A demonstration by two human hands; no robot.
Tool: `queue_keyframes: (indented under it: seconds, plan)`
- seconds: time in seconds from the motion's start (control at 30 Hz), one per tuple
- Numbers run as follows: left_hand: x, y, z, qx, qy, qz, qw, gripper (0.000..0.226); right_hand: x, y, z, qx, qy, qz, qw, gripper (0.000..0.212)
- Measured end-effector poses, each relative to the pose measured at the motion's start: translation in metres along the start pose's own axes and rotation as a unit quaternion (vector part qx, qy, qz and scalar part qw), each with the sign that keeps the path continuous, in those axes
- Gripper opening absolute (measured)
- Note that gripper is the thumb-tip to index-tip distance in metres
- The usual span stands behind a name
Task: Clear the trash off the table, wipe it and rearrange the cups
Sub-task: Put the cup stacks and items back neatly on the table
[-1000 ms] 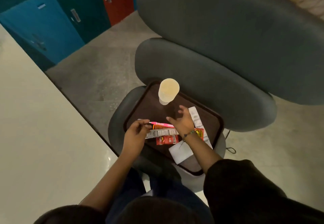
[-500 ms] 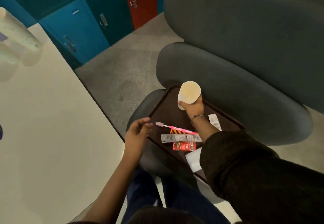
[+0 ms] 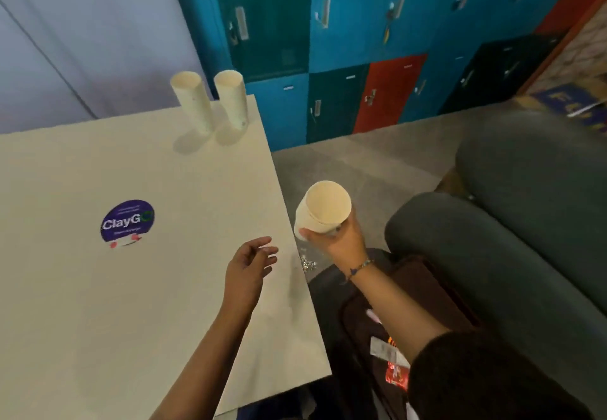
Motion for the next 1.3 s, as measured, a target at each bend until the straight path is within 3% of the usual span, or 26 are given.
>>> queue_keyframes:
  seconds: [0.13, 0.53, 0.93, 1.1, 1.2, 1.3]
  plan:
    - [0.029, -0.055, 0.047, 0.048, 0.001, -0.052, 0.998, 0.023, -0.046, 0.083, 0.035, -0.028, -0.045, -0.062, 0.997, 0.084]
    - [0.056, -0.178, 0.187, 0.121, -0.010, -0.083, 0.989, 0.020, -0.090, 0.284, 0.176, -0.017, -0.040, -0.148, 0.988, 0.081]
    - [0.041, -0.191, 0.236, 0.123, -0.021, -0.050, 0.991, 0.021, -0.064, 0.339, 0.213, -0.005, 0.029, -0.121, 0.992, 0.080]
    - [0.044, -0.179, 0.235, 0.101, -0.025, -0.046, 0.994, 0.021, -0.050, 0.331, 0.205, -0.057, 0.062, -0.152, 0.985, 0.122]
    - [0.048, -0.171, 0.235, 0.087, -0.014, -0.046, 0.995, 0.021, -0.044, 0.311, 0.184, -0.056, 0.073, -0.149, 0.985, 0.104]
    - [0.049, -0.148, 0.222, 0.048, -0.018, -0.033, 0.998, 0.020, -0.037, 0.266, 0.151, -0.034, 0.046, -0.123, 0.991, 0.056]
Point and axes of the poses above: each hand's wrist, its own z-axis towards the middle knuckle, its own y-axis out of the palm, x = y × z, the point moved 3 cm from there along z, towards the middle knuckle, and after that the axes turned 9 degrees about x, right-handed, at the moved point
